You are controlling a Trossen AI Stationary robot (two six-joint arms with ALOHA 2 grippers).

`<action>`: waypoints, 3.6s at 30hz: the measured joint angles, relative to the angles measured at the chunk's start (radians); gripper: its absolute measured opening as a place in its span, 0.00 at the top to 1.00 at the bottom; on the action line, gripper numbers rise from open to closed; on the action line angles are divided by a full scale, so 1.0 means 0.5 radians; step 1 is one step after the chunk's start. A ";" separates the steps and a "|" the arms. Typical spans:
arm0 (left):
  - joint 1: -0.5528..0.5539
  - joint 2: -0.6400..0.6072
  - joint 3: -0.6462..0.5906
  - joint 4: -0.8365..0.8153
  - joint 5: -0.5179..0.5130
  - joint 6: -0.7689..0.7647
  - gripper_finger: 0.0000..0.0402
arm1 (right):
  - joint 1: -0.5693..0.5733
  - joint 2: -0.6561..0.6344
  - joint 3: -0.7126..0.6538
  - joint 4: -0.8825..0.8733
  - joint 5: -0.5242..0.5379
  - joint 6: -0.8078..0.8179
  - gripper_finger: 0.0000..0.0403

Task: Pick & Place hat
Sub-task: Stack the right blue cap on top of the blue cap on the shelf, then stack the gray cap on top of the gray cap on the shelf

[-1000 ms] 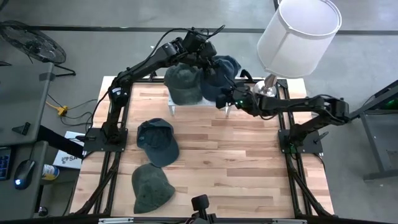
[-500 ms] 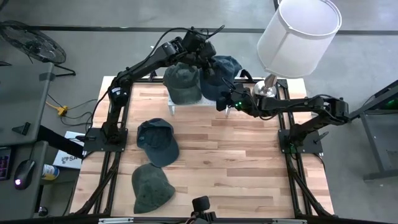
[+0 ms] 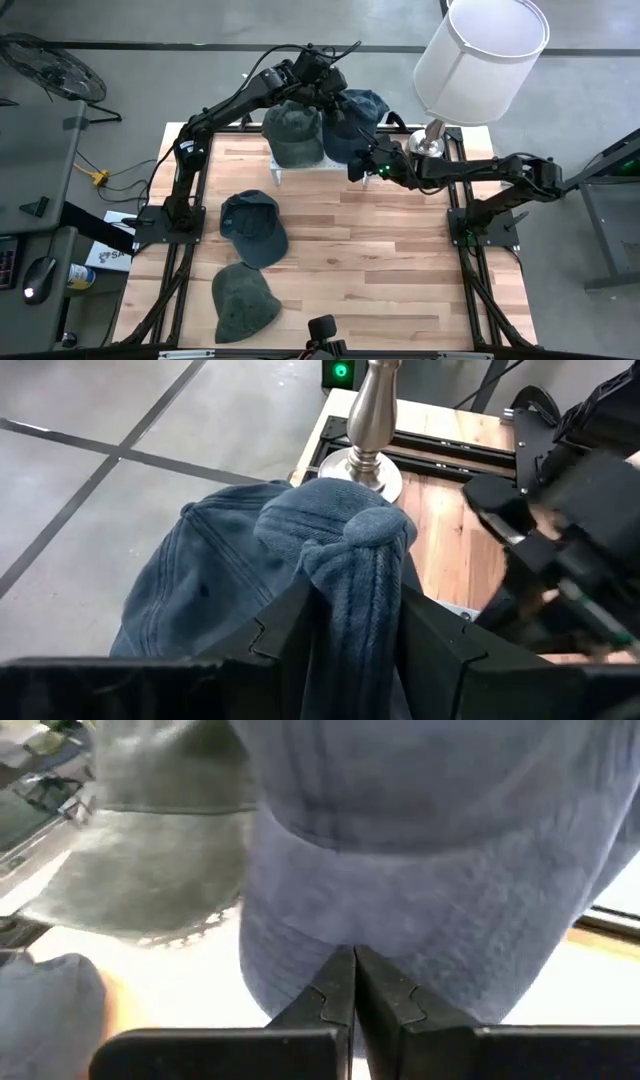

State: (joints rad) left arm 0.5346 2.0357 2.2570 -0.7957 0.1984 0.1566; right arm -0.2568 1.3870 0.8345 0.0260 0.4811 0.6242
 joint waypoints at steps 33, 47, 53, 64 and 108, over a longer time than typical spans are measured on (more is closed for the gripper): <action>-0.002 0.000 0.000 -0.007 0.099 0.146 0.46 | 0.088 -0.335 0.004 -0.226 0.123 -0.165 1.00; 0.002 -0.081 0.003 0.014 -0.117 0.170 0.26 | 0.088 -0.335 0.004 -0.233 0.089 -0.165 1.00; 0.002 -0.173 0.003 0.005 -0.120 0.204 0.26 | 0.088 -0.335 0.004 -0.233 0.070 -0.159 1.00; -0.057 -0.397 0.002 -0.336 -0.202 0.202 0.26 | 0.219 -0.415 0.004 -0.224 0.064 -0.213 1.00; -2.080 -0.605 -0.899 -1.097 -0.694 -2.586 0.34 | 1.291 -1.162 0.005 -1.172 -0.144 -0.359 1.00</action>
State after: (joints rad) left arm -0.5052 1.7332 1.8077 -1.3443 -0.1486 -1.1367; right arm 0.3889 0.8059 0.8368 -0.5600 0.4091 0.4449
